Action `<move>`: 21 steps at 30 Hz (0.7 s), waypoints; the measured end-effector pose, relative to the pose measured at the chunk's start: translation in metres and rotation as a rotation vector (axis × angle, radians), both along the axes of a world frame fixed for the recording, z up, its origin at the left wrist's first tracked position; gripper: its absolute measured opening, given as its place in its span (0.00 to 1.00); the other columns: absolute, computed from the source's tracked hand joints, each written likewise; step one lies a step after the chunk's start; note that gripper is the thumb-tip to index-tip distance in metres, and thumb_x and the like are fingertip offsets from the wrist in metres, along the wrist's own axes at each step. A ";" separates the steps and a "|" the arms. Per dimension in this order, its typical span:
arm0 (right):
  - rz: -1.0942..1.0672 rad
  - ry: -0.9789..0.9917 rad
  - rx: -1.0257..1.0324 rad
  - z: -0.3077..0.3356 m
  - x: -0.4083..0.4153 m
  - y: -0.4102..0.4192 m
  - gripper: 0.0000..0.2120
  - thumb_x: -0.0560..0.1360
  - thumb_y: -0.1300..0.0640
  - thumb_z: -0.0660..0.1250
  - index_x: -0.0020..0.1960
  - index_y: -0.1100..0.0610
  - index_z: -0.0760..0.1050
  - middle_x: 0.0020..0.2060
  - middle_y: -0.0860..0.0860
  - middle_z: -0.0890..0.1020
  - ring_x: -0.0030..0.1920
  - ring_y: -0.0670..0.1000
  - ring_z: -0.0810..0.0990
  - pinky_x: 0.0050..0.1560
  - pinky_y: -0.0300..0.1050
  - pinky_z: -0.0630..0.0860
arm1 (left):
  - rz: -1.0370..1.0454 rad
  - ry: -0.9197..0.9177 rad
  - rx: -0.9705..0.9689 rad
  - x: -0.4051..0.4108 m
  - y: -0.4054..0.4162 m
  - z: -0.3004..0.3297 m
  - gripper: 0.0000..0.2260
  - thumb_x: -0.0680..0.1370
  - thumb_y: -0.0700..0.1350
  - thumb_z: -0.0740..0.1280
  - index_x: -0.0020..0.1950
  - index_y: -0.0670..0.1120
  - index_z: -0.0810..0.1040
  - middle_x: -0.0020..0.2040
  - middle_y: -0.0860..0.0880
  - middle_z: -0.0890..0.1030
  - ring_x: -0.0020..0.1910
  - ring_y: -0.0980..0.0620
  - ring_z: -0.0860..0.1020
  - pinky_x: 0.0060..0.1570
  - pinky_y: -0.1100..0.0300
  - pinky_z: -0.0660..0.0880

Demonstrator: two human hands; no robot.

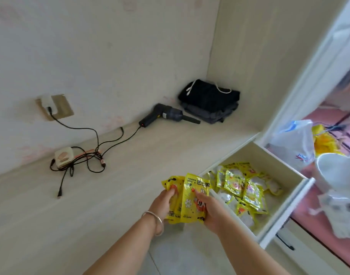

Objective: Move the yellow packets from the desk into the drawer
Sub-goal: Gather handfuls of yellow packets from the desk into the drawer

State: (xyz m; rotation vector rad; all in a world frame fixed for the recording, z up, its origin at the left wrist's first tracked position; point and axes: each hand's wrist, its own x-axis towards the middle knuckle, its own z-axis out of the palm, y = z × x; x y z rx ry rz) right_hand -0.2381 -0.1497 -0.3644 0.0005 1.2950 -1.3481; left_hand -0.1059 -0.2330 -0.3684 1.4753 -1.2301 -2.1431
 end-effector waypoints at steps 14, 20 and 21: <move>-0.283 0.060 0.203 -0.042 -0.205 0.081 0.26 0.66 0.51 0.77 0.61 0.58 0.76 0.53 0.59 0.83 0.52 0.60 0.82 0.53 0.59 0.80 | -0.259 -0.213 -0.162 -0.231 0.049 -0.031 0.20 0.74 0.52 0.69 0.63 0.45 0.72 0.59 0.46 0.79 0.58 0.45 0.78 0.63 0.50 0.73; -0.337 0.024 0.347 -0.091 -0.235 0.079 0.22 0.67 0.51 0.76 0.58 0.56 0.76 0.53 0.58 0.83 0.55 0.61 0.80 0.59 0.65 0.75 | -0.306 -0.349 -0.096 -0.278 0.034 -0.083 0.35 0.73 0.50 0.71 0.75 0.43 0.59 0.72 0.43 0.68 0.70 0.43 0.68 0.67 0.47 0.66; -0.353 0.017 0.373 -0.098 -0.240 0.077 0.21 0.68 0.51 0.75 0.58 0.57 0.77 0.53 0.58 0.83 0.56 0.61 0.80 0.59 0.64 0.75 | -0.331 -0.371 -0.087 -0.284 0.030 -0.092 0.38 0.72 0.50 0.72 0.76 0.43 0.56 0.73 0.43 0.66 0.72 0.43 0.66 0.69 0.48 0.65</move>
